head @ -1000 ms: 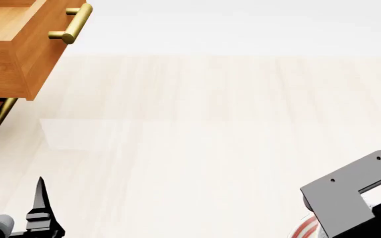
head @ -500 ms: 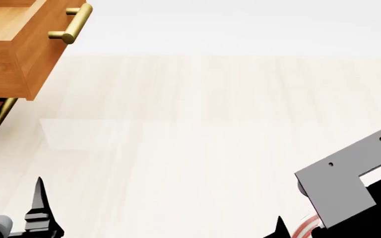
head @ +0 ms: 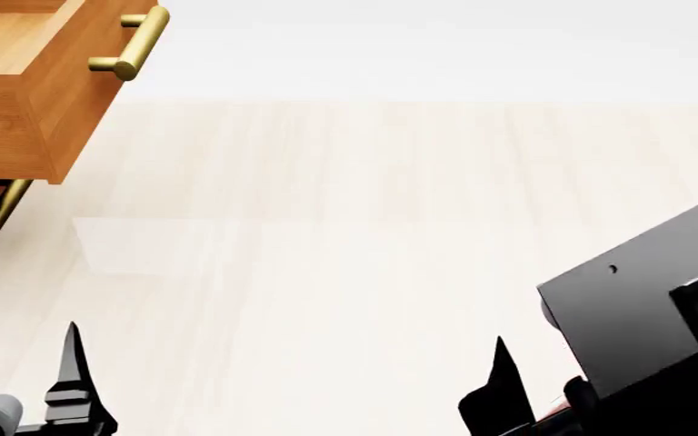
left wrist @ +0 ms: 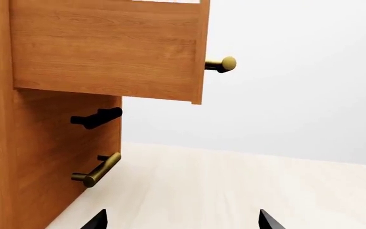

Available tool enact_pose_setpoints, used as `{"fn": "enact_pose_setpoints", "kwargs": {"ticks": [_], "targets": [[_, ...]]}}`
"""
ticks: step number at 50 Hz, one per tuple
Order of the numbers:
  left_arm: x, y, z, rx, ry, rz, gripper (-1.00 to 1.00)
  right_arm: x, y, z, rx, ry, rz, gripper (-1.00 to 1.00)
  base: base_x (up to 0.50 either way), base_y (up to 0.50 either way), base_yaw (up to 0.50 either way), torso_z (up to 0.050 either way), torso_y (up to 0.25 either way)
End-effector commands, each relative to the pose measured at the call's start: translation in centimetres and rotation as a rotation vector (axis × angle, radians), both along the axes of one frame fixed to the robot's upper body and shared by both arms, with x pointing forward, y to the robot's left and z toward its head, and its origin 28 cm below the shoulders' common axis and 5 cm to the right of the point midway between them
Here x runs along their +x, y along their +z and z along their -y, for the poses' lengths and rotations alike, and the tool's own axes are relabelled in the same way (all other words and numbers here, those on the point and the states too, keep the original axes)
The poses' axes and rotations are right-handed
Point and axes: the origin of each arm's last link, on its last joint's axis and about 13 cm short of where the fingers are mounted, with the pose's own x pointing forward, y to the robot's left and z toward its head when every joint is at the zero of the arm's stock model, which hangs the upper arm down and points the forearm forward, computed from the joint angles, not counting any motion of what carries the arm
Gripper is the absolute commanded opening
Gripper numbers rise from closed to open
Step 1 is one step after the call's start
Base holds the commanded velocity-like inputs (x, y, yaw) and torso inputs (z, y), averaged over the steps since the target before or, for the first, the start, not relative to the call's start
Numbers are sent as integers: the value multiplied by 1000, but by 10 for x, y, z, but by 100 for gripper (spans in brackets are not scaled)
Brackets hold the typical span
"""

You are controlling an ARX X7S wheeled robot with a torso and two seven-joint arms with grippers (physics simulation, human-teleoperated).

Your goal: Put the bowl on the plate.

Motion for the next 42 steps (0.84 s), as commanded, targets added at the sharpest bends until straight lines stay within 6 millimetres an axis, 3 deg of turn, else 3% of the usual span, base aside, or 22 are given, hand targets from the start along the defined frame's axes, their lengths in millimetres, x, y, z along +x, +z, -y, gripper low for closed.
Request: {"fn": "enact_pose_setpoints", "kwargs": {"ticks": [1, 42], "targets": [[0, 1, 0, 2, -2, 2, 100, -2, 7, -5, -6, 28, 85, 100, 0, 0, 0, 0, 0], [-2, 5, 3, 15, -6, 10, 100, -6, 15, -14, -9, 193, 378, 100, 0, 0, 0, 0, 0]]}}
